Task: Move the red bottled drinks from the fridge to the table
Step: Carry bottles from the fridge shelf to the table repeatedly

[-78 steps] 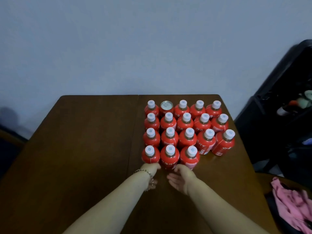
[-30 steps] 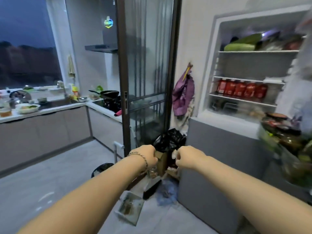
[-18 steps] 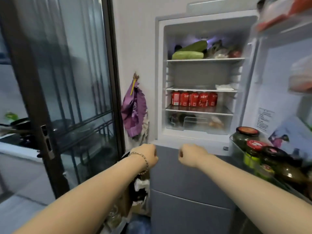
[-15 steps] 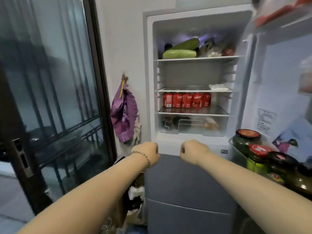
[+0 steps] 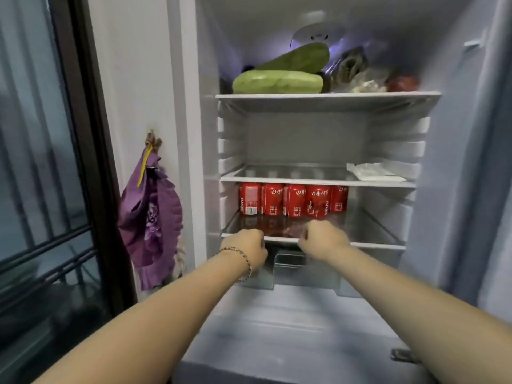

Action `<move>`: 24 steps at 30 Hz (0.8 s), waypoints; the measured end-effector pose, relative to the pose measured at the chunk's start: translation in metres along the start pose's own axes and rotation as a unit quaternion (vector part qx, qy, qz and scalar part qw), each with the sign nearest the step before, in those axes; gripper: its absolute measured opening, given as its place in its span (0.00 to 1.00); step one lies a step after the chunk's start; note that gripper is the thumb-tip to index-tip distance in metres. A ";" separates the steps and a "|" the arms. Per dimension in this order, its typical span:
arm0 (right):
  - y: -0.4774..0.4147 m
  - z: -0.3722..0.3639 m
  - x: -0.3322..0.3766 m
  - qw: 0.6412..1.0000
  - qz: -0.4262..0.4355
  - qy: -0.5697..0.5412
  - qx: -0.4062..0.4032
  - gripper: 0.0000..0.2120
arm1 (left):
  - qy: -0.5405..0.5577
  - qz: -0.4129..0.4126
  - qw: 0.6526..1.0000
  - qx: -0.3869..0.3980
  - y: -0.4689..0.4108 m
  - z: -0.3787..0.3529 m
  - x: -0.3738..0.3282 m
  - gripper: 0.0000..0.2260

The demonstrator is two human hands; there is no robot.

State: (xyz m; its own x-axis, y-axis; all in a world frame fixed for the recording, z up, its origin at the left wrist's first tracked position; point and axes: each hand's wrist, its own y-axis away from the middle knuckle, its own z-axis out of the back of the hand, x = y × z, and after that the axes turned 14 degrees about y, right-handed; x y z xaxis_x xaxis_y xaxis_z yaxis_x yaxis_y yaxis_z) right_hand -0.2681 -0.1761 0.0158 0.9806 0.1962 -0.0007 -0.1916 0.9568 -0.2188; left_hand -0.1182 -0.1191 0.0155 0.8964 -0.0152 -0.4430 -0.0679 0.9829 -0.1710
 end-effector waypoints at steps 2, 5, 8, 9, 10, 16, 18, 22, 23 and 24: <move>-0.043 -0.006 -0.008 0.999 -0.024 -0.037 -0.026 0.10 | 0.013 -0.002 1.000 -0.015 -0.039 0.001 -0.003 0.08; -0.107 -0.023 -0.019 0.985 -0.090 -0.137 -0.061 0.12 | 0.032 -0.004 0.999 -0.022 -0.088 -0.003 -0.003 0.09; -0.162 -0.046 -0.025 0.957 -0.188 -0.219 -0.041 0.29 | 0.043 -0.011 0.999 -0.026 -0.122 -0.011 0.004 0.08; -0.177 -0.053 -0.027 0.937 -0.226 -0.264 -0.039 0.36 | 0.048 -0.014 0.998 -0.029 -0.129 -0.015 0.007 0.07; -0.188 -0.058 -0.029 0.915 -0.254 -0.311 -0.047 0.41 | 0.051 -0.017 0.998 -0.030 -0.134 -0.017 0.009 0.07; -0.220 -0.073 -0.045 0.872 -0.280 -0.388 -0.099 0.37 | 0.074 -0.041 0.996 -0.025 -0.152 -0.025 0.019 0.08; -0.214 -0.072 -0.046 0.880 -0.272 -0.378 -0.097 0.38 | 0.094 -0.050 0.994 -0.033 -0.154 -0.026 0.020 0.08; -0.171 -0.066 -0.037 0.895 -0.232 -0.364 -0.117 0.36 | 0.194 -0.050 0.977 -0.074 -0.155 -0.031 0.017 0.07; -0.156 -0.068 -0.033 0.896 -0.221 -0.361 -0.134 0.34 | 0.222 -0.057 0.970 -0.082 -0.153 -0.032 0.015 0.07; -0.142 -0.068 -0.028 0.895 -0.216 -0.363 -0.145 0.35 | 0.244 -0.071 0.963 -0.093 -0.151 -0.032 0.012 0.08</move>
State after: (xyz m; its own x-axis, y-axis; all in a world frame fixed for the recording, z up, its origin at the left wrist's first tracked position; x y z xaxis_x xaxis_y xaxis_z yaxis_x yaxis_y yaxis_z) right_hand -0.2658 -0.3319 -0.0198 0.6549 0.0092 0.7556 0.3218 0.9013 -0.2898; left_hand -0.1115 -0.2732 0.0076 0.5938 -0.2751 -0.7561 -0.0780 0.9156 -0.3944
